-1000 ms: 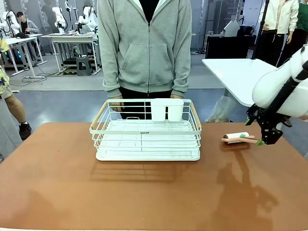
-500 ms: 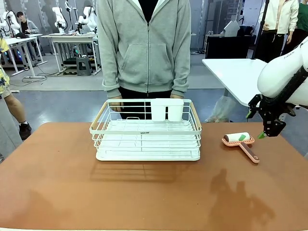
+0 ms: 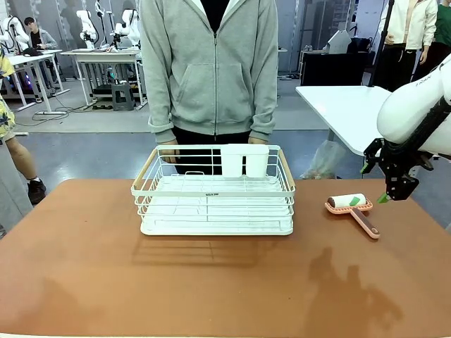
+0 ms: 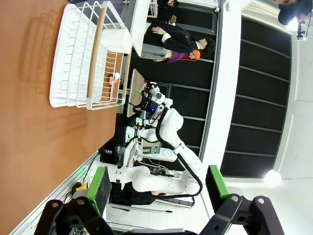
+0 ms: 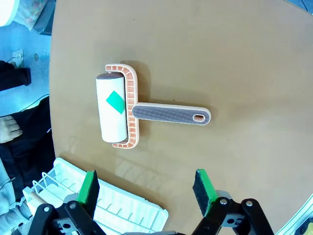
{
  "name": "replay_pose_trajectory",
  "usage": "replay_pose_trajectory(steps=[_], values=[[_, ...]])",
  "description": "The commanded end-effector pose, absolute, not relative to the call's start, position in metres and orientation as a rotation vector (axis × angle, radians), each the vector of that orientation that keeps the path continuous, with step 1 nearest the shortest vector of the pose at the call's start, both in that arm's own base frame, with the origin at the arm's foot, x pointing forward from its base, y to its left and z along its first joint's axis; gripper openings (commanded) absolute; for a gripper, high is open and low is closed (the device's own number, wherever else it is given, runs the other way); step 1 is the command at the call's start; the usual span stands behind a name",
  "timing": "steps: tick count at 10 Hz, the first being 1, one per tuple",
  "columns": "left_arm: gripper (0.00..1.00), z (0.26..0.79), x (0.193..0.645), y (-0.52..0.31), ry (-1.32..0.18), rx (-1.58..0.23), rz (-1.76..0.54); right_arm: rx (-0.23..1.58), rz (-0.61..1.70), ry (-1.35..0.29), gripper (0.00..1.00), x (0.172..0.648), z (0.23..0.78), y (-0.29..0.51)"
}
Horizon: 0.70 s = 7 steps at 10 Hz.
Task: Clean the table.
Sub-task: Place the Lint Roller down when the Dish drying rack is positioned in the middle of the table.
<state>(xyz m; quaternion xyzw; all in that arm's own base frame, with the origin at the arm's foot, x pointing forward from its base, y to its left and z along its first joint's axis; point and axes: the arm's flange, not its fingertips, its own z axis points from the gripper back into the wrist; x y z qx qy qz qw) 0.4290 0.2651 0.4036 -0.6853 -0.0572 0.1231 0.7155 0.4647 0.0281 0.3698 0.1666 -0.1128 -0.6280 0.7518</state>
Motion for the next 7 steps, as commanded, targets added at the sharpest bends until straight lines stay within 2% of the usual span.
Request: replay_pose_trajectory(steps=[1,7], values=[[1.0,0.4046,0.4243,0.2659,-0.123,-1.514,0.259,0.367,-1.366,-0.249,1.0,0.4645,0.3699,0.029],[1.0,0.4046,0.4243,0.2659,-0.123,-1.514,0.259,0.367,-1.366,-0.249,1.0,0.4645,0.3699,0.029]])
